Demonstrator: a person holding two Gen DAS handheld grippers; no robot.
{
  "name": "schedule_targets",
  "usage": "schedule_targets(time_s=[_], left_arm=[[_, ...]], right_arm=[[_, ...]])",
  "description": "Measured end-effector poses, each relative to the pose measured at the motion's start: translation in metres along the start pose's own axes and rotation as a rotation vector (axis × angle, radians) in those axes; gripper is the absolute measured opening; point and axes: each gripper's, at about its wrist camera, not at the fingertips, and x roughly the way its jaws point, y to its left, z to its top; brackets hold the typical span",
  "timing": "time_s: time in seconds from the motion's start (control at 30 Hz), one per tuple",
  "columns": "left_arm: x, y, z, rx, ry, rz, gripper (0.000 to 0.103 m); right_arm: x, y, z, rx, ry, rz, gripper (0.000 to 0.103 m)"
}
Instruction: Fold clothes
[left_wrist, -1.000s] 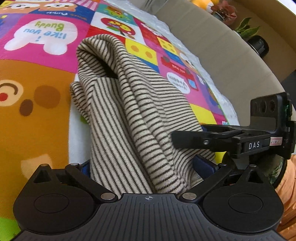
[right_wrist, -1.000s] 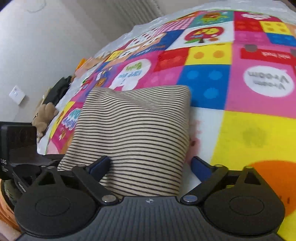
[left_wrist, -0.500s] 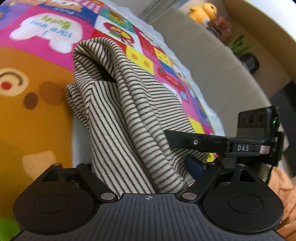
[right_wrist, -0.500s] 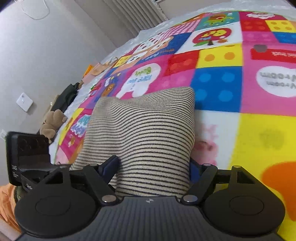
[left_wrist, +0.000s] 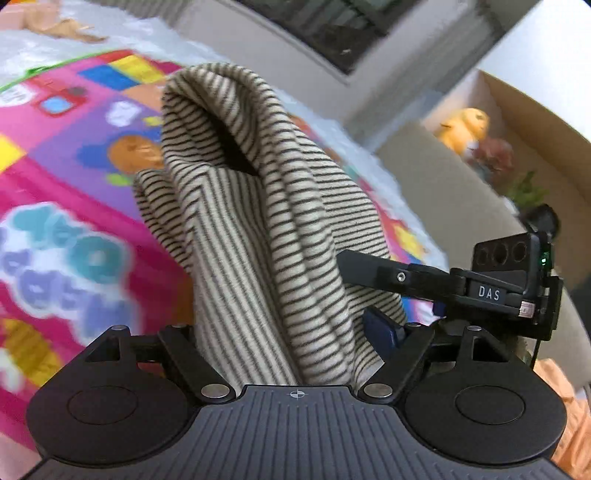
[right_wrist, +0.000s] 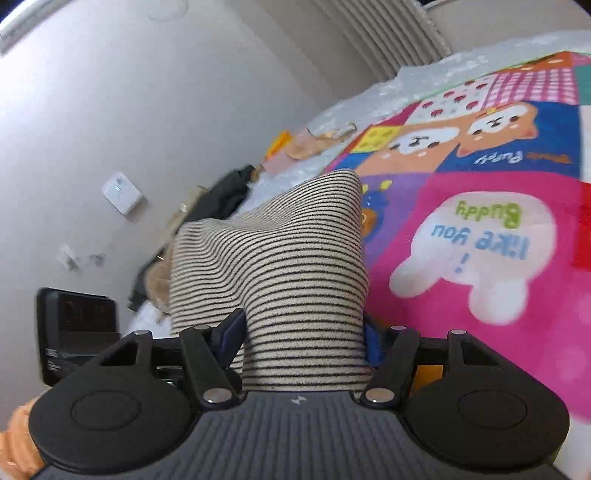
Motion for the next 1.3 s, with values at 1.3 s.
schedule_targets(time_s=[1.3], left_arm=[[-0.014, -0.018, -0.075, 0.117, -0.164, 0.307, 0.083]], right_arm=[[-0.081, 0.097, -0.113, -0.436, -0.256, -0.285, 0.103]])
